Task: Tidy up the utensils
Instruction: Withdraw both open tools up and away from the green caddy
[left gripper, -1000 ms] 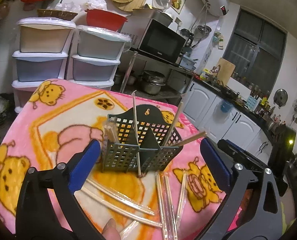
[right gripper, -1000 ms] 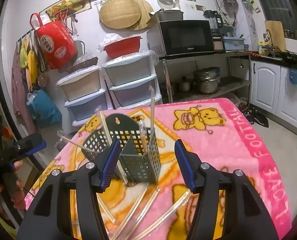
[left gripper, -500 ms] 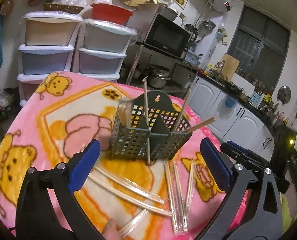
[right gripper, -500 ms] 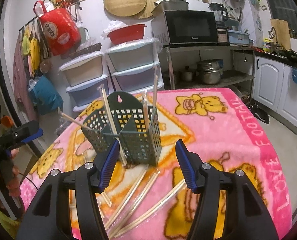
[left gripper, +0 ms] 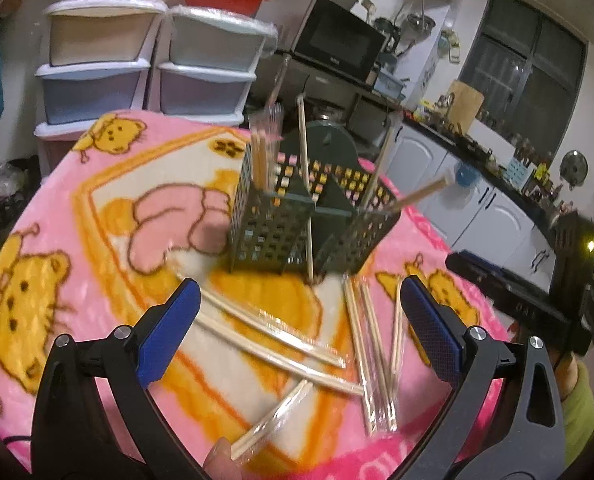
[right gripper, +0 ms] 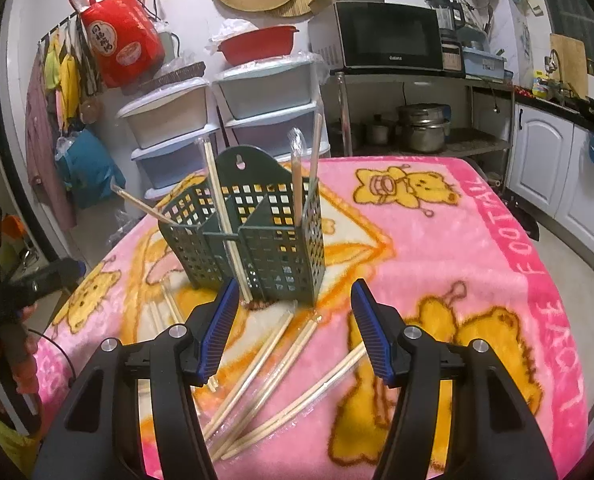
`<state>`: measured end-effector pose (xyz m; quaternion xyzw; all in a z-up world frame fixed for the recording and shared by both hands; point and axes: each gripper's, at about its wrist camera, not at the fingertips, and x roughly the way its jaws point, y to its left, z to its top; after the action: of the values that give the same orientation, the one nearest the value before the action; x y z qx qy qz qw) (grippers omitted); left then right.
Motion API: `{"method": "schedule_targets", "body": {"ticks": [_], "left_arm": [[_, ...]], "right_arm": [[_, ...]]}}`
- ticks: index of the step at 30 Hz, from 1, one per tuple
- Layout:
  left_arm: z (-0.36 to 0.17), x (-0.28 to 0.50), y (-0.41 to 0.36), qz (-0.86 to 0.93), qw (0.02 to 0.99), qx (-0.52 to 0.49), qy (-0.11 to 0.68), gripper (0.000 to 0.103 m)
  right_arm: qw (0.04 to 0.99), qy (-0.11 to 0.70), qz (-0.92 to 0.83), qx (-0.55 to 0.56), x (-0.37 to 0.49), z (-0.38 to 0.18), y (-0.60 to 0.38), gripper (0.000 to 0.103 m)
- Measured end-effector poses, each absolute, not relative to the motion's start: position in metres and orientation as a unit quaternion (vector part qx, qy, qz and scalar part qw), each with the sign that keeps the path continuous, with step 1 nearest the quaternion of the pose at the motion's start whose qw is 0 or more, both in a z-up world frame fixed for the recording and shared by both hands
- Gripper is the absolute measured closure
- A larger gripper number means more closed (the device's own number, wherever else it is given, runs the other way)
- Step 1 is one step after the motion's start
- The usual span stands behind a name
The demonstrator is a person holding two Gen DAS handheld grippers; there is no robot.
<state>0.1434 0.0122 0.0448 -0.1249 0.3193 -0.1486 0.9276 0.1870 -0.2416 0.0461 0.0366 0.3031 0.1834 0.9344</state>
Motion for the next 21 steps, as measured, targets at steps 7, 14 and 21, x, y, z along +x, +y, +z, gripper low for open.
{"method": "schedule_targets", "body": {"ticks": [7,14,21], "left_arm": [[0.022,0.135,-0.005,-0.170,0.917,-0.097,0.346,0.011],[0.006,0.130,-0.025,-0.193,0.909,-0.054,0.365,0.011],[-0.011,0.127,-0.048,-0.214,0.898,-0.007,0.385,0.020]], "right_arm": [[0.931,0.319,0.172,0.039,0.192,0.033,-0.246,0.047],[0.928,0.330,0.167,0.042,0.195,0.025,-0.249,0.047],[0.923,0.344,0.169,0.041,0.200,0.017,-0.249,0.047]]}}
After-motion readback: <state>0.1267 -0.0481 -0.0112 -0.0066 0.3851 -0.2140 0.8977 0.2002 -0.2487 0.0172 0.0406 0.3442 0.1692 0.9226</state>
